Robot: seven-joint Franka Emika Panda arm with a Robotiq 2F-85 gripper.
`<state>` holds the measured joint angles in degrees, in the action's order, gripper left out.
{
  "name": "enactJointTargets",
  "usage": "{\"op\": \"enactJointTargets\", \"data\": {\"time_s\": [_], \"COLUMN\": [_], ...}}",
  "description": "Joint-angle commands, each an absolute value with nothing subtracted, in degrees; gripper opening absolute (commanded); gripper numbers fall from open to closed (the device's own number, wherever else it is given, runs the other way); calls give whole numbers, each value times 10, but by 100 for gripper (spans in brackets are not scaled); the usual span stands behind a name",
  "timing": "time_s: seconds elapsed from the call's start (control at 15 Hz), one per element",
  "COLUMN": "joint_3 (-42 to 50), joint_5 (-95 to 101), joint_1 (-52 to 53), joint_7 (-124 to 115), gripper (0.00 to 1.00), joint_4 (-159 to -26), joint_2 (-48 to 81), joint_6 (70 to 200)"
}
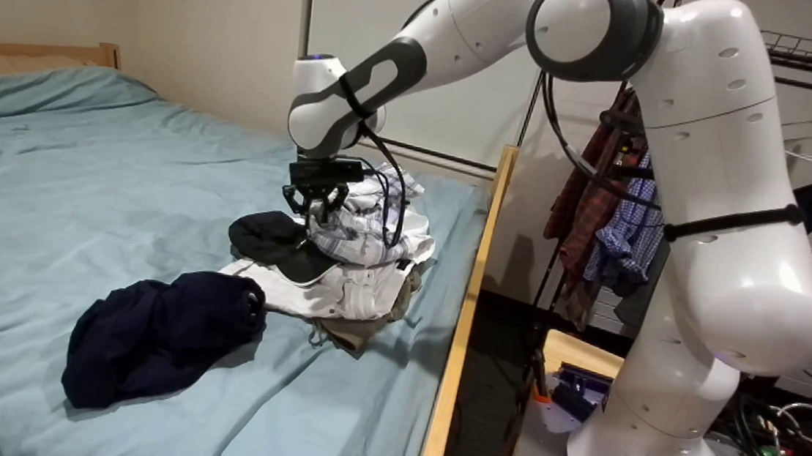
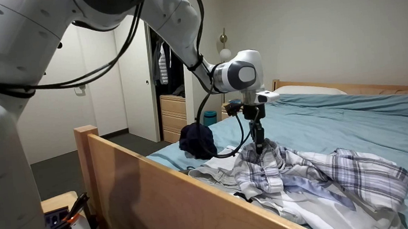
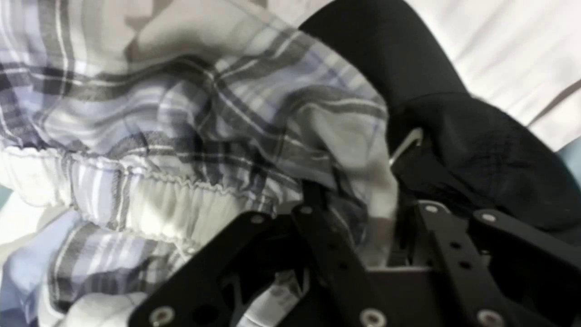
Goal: Move the blue and checked clothes to the left
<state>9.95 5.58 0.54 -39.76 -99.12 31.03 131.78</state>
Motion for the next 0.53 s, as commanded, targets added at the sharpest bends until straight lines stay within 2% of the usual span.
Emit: {"op": "enactJointTargets", "data": {"time_s": [0.0, 0.07, 0.33, 0.4, 0.47], "joint_3": [75, 68, 40, 35, 33], "joint_5": [59, 60, 51, 35, 29], "joint_1": [20, 26, 40, 36, 35], "joint_7": [-324, -307, -223, -217, -216], "gripper": [10, 5, 0, 26, 27], "joint_4": [-1026, -1032, -1038, -1040, -1040], "joint_2": [251, 237, 203, 200, 197], "joint_6": [1331, 1332, 1332, 1322, 1314]}}
